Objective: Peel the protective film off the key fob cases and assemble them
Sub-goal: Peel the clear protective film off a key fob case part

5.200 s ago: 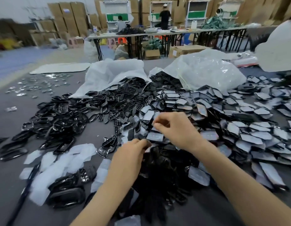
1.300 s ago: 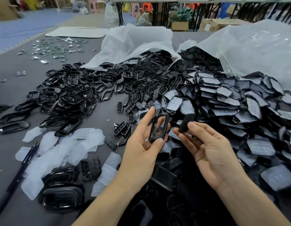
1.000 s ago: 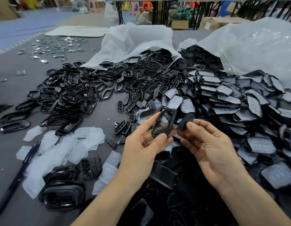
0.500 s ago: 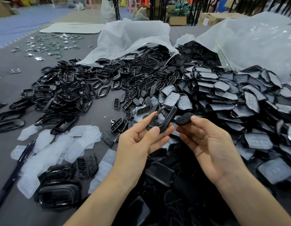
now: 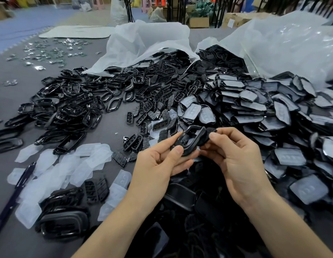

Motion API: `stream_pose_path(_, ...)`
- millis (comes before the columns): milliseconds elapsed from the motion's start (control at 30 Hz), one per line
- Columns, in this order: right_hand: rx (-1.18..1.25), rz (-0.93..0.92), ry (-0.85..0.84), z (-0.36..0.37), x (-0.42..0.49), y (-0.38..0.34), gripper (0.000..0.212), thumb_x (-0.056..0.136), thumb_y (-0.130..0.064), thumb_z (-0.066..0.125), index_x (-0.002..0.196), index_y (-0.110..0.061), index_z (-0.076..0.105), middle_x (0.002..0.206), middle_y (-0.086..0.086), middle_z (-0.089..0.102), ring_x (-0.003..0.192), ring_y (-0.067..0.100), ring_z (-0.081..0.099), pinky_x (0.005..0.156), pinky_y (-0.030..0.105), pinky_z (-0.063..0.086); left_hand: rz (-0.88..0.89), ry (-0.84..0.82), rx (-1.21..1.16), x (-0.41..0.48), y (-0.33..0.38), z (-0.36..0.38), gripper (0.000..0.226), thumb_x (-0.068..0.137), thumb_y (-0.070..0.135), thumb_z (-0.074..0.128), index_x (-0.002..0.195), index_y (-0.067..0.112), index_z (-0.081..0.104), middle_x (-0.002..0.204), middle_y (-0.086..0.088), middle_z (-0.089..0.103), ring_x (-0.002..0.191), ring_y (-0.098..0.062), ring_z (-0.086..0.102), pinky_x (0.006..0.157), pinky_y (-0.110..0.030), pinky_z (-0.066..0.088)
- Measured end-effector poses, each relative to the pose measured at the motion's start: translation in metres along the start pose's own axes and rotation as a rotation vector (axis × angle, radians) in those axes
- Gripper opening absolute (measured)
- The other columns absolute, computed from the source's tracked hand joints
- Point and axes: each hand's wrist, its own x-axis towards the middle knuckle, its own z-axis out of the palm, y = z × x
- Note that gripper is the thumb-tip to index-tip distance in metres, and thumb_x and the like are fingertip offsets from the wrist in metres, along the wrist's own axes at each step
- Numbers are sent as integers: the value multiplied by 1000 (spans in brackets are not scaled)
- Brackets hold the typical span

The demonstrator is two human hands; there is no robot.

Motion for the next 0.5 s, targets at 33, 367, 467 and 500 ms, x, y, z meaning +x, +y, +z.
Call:
stream_pose_path(33,-6,-4,-1,0,0,1,24,86,0,60,68,-15,63,64,6,66,59,13,63,60,24,55,-4,0,7,0,0,0,27,89,9,52,113,18,61,95,-3,76,91,-20,72,69,-16,55)
stream_pose_path(367,-197,-121,-107,4,-9,3,19,90,3,55,93,-15,61,79,10,74,70,24,71,66,24,56,-37,-13,48,-2,6,-1,31,93,-4,49,108,19,64,92,-3,76,88,-17,72,69,-17,55)
stream_pose_path(467,-199,-134,-153,6,-13,2,18,91,1,56,100,-13,62,84,9,75,75,25,73,67,25,57,-13,10,45,-2,5,-1,32,93,-4,49,107,19,66,95,-5,75,92,-20,72,70,-17,55)
stream_pose_path(500,-188,-120,-147,7,-13,2,16,90,-1,59,98,-13,64,85,8,75,75,23,73,67,26,58,-8,14,47,-2,5,-1,31,92,-4,50,106,18,66,95,-5,75,92,-20,72,70,-17,55)
